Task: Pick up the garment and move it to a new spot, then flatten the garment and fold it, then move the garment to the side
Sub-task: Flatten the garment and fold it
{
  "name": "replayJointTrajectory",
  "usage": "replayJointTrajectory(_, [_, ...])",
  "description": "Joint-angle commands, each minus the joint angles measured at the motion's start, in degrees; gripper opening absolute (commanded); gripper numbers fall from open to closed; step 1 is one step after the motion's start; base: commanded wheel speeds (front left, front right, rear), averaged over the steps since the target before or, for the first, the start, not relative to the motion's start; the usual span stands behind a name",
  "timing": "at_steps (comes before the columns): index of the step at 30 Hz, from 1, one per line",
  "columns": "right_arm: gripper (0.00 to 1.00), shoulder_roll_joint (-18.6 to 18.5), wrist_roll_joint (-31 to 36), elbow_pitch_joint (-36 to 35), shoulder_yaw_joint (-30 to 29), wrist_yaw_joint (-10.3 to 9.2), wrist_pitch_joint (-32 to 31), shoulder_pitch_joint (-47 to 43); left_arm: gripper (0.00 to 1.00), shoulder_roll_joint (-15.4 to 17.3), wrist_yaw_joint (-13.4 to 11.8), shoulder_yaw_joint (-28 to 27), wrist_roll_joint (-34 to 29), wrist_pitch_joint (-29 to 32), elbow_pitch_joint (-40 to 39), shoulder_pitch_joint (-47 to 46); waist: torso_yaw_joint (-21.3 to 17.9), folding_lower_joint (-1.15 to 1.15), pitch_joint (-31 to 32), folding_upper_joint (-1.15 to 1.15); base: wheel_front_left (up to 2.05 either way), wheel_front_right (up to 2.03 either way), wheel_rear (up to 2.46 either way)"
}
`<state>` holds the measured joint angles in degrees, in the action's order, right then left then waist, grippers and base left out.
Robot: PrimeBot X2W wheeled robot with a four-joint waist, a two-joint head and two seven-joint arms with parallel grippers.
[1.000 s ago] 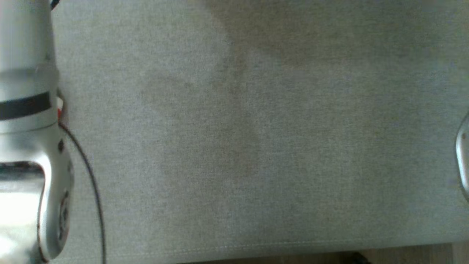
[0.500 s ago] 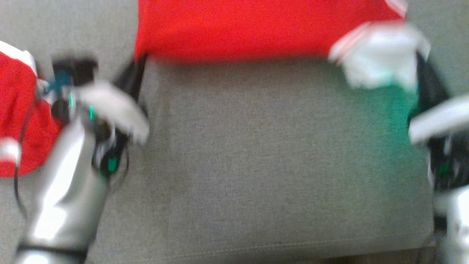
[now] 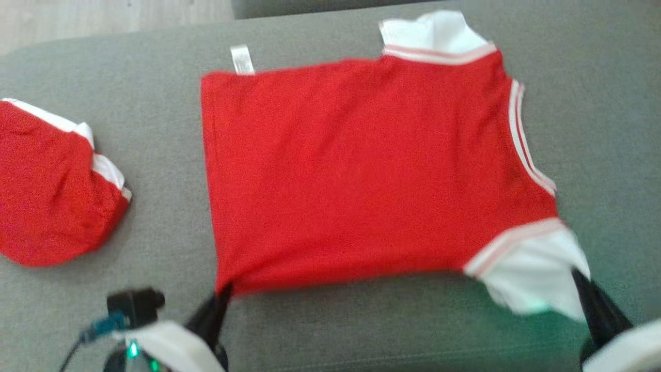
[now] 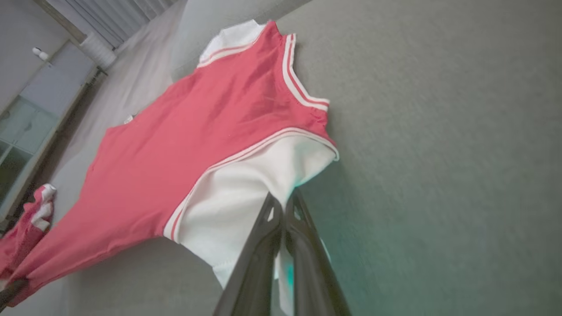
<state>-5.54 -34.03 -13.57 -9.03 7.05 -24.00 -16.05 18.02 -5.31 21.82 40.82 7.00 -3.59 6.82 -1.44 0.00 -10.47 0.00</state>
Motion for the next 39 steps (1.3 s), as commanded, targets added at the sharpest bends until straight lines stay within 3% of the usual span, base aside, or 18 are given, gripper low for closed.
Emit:
replayJointTrajectory(1, [0.0, -0.61, 0.56, -3.78, 0.06, 0.44, -0.74, -1.0, 0.0, 0.98, -0.7, -1.91, 0.7, 0.52, -3.42, 0.64, 0.59, 0.0, 0.3, 0.0, 0.0, 0.0, 0.0])
replayJointTrajectory(6, [0.0, 0.98, 0.35, -9.43, -2.47, 0.44, -4.2, -6.3, 0.0, 1.8, -3.45, -2.56, 2.86, 3.07, -10.63, 6.89, 1.12, 0.0, 0.03, 0.0, 0.0, 0.0, 0.0])
replayJointTrajectory(12, [0.0, 0.29, 2.22, -7.37, -2.63, 0.44, -8.61, -1.77, 0.0, 2.54, -5.08, -2.32, 4.58, 8.21, -12.61, 5.32, 1.35, 0.0, -0.85, 0.0, 0.0, 0.0, 0.0])
replayJointTrajectory(18, [0.0, -3.72, 3.08, -4.83, -0.85, 0.44, -12.38, 7.04, 0.0, 3.62, -7.11, -1.55, 3.8, 13.9, -11.8, -0.33, 1.27, 0.0, -3.0, 0.0, 0.0, 0.0, 0.0])
replayJointTrajectory(28, [0.0, -13.34, 2.69, 1.49, 4.35, 0.44, -21.27, 23.86, 0.0, 3.5, -10.07, -3.39, 12.01, 28.93, -12.23, -13.89, 3.18, 0.0, -8.88, 0.0, 0.0, 0.0, 0.0])
replayJointTrajectory(33, [0.0, -15.03, 2.7, 5.51, 6.67, 0.44, -22.26, 30.28, 0.0, 3.22, -11.48, -2.81, 13.42, 34.36, -9.33, -21.08, 3.81, 0.0, -10.23, 0.0, 0.0, 0.0, 0.0])
replayJointTrajectory(39, [0.0, -16.35, 2.99, 10.36, 10.54, 0.44, -21.49, 35.62, 0.0, 2.74, -12.67, -3.58, 14.19, 36.27, -5.11, -25.68, 3.55, 0.0, -10.72, 0.0, 0.0, 0.0, 0.0])
